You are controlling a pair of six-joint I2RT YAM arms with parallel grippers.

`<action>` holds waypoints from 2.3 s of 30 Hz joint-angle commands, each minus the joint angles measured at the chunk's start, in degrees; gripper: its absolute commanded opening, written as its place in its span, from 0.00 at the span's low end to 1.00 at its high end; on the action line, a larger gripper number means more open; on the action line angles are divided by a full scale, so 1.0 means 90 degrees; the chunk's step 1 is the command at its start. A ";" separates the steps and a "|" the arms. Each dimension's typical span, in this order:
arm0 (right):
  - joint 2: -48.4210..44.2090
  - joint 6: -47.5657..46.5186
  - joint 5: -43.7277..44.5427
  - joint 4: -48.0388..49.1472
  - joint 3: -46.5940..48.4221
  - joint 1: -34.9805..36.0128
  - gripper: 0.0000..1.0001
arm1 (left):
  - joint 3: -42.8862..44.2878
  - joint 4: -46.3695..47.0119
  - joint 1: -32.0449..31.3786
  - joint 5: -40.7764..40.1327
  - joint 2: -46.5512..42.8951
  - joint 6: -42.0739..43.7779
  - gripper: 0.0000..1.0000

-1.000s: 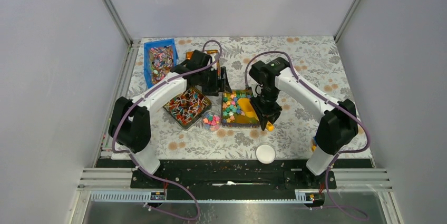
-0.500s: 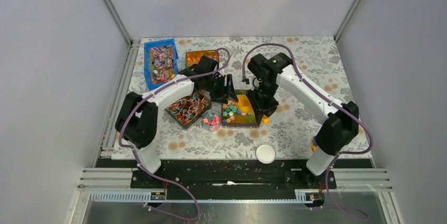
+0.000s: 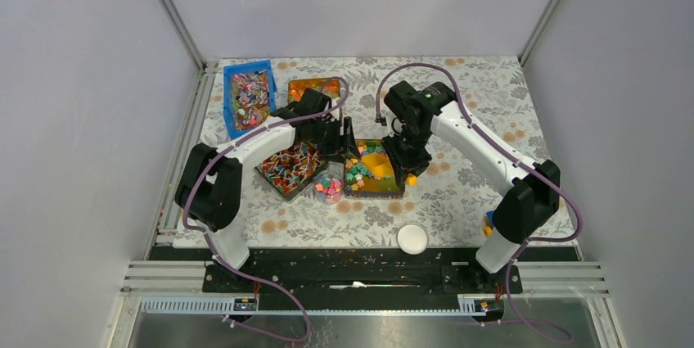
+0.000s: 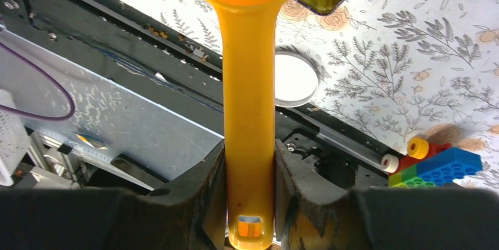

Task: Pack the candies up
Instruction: Adjust the spatula, then scoop the fake candies from the storage box.

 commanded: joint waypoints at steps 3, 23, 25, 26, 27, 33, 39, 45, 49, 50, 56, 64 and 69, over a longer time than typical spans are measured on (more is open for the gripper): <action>0.0020 -0.0260 0.0408 -0.0803 0.0357 0.0026 0.00 | 0.0021 -0.0556 0.0347 -0.0837 -0.0339 0.0541 0.62; 0.0938 -0.0138 0.0301 -0.1731 0.0686 0.0157 0.00 | 0.1320 -0.1001 0.0020 -0.1151 0.1213 0.1052 0.22; 0.1002 -0.0160 0.0249 -0.1744 0.0664 0.0165 0.00 | 0.1417 -0.1025 -0.0050 -0.1166 0.1286 0.1111 0.17; 0.1034 -0.0158 0.0218 -0.1754 0.0653 0.0166 0.00 | 0.1467 -0.1058 -0.0081 -0.1176 0.1318 0.1140 0.16; 0.1070 -0.0169 0.0188 -0.1755 0.0644 0.0161 0.00 | 0.1511 -0.1089 -0.0120 -0.1189 0.1358 0.1169 0.14; 0.1341 -0.0256 0.0064 -0.1830 0.0629 0.0167 0.00 | 0.1646 -0.1158 -0.0219 -0.1282 0.1480 0.1214 0.11; 0.1574 -0.0258 -0.0111 -0.1858 0.0603 0.0176 0.00 | 0.1821 -0.1229 -0.0229 -0.1324 0.1577 0.1237 0.11; 0.2058 -0.0208 -0.0213 -0.1882 0.0752 0.0172 0.00 | 0.1955 -0.1296 -0.0228 -0.1323 0.1622 0.1247 0.11; 0.2493 -0.0212 -0.0305 -0.1884 0.1089 0.0182 0.00 | 0.2003 -0.1332 -0.0238 -0.1297 0.1651 0.1229 0.12; 0.2607 -0.0227 -0.0325 -0.1861 0.1187 0.0177 0.00 | 0.2013 -0.1344 -0.0243 -0.1292 0.1652 0.1228 0.12; 0.3540 -0.0231 -0.0397 -0.1836 0.2136 0.0168 0.00 | 0.2070 -0.1377 -0.0249 -0.1267 0.1669 0.1220 0.12; 0.3488 -0.0294 0.0052 -0.0849 0.1626 0.0171 0.00 | 0.2110 -0.1393 -0.0251 -0.1209 0.1650 0.1186 0.12; 0.2858 -0.0385 0.0133 -0.0207 0.0657 0.0178 0.00 | 0.2097 -0.1393 -0.0247 -0.1294 0.1542 0.1165 0.19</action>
